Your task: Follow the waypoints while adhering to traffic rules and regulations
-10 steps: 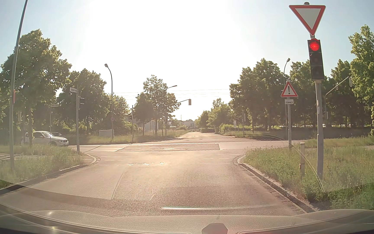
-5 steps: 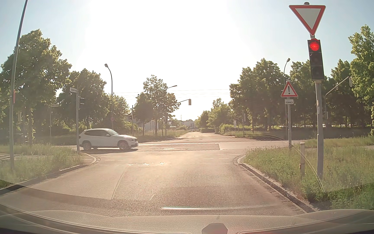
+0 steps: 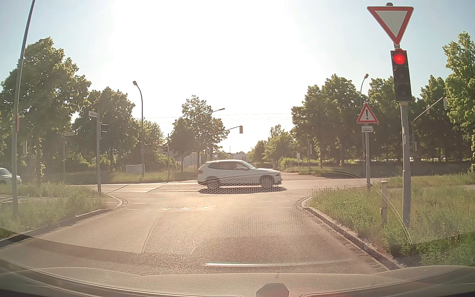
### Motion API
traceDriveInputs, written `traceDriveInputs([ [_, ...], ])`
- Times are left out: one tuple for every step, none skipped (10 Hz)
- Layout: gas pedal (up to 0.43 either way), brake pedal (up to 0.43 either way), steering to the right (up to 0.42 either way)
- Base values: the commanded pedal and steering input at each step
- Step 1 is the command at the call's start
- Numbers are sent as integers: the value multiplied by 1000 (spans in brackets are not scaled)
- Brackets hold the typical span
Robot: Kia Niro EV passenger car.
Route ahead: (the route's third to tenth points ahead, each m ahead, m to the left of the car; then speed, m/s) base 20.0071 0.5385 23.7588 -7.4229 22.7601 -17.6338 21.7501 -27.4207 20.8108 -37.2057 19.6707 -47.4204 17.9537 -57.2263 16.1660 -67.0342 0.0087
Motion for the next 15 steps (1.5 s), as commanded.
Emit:
traceDriveInputs([
  [0, 280, -16],
  [0, 280, -16],
  [0, 280, -16],
  [0, 280, -16],
  [0, 280, -16],
  [0, 280, -16],
  [0, 280, -16],
  [0, 280, -16],
  [0, 280, -16],
  [0, 280, -16],
  [0, 280, -16],
  [0, 280, -16],
  [0, 280, -16],
  [0, 280, -16],
  [0, 280, -16],
])
